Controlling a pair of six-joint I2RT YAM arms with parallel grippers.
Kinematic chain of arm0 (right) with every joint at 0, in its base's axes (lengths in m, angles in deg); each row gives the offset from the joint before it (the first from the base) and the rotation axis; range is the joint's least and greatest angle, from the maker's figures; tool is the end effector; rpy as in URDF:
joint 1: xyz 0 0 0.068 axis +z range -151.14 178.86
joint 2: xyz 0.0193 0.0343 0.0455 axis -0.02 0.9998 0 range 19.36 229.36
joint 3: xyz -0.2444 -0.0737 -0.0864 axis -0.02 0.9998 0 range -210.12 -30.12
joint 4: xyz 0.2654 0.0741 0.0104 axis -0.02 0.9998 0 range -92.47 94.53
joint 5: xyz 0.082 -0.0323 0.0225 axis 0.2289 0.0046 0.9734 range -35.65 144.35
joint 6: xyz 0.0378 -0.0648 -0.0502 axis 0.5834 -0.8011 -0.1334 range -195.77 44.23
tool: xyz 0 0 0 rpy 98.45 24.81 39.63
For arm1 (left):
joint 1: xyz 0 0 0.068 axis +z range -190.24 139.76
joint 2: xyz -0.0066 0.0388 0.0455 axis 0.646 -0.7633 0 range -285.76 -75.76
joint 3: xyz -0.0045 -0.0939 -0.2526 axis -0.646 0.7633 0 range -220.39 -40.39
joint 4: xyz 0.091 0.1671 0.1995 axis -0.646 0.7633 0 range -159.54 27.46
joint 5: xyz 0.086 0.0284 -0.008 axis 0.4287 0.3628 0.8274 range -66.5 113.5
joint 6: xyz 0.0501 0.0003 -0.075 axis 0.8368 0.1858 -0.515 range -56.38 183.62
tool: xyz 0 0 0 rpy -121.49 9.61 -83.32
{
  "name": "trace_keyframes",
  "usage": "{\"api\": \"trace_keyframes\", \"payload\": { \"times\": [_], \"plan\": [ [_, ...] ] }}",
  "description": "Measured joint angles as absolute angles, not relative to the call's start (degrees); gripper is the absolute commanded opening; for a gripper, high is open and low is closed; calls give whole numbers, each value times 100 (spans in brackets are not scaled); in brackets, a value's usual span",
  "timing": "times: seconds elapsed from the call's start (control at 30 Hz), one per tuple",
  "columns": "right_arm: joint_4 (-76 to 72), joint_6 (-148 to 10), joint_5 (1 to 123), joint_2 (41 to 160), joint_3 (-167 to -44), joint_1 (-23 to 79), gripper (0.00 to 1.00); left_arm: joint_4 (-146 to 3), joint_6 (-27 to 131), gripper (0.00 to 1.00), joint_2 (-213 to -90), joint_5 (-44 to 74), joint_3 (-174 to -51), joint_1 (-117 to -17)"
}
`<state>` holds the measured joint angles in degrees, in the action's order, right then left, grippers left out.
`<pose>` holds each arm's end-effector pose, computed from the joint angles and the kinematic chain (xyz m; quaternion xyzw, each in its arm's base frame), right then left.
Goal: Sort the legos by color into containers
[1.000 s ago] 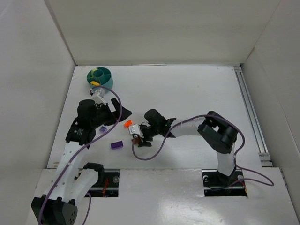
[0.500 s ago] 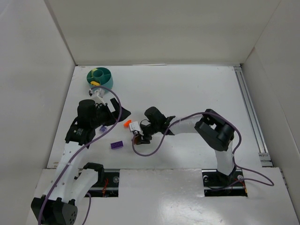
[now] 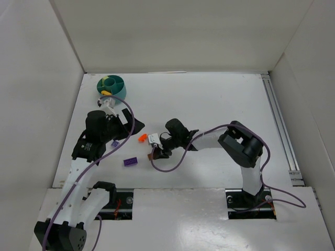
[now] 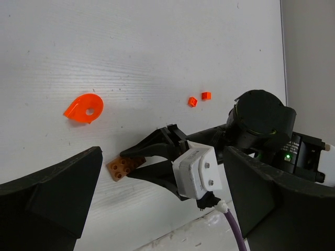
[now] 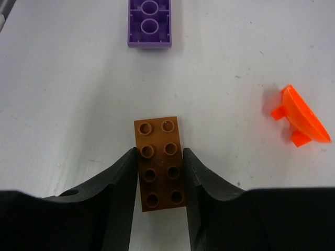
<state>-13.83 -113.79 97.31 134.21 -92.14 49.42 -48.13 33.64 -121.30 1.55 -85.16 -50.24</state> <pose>0.2334 0.3702 0.0908 -0.7001 0.5022 0.3736 0.3436 0.2274 -0.0707 0.2999 -0.0368 0.8208 -0.3357 0.4607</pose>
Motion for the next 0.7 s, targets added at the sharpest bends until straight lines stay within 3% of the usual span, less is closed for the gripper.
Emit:
{"api": "trace_keyframes", "payload": {
  "times": [0.23,0.5,0.7],
  "plan": [
    [-1337,-11125,9051,12546,-8401,4942,16,-4821,3360,100,-12128,39,-8527,-5024],
    [-1649,-10622,8656,11082,-7931,4529,15,-5680,3356,97,-12062,-1310,-8204,-5024],
    [-2198,-10131,8754,10634,-7723,3989,15,-6181,3266,92,-12075,-1893,-7894,-5214]
  ]
}}
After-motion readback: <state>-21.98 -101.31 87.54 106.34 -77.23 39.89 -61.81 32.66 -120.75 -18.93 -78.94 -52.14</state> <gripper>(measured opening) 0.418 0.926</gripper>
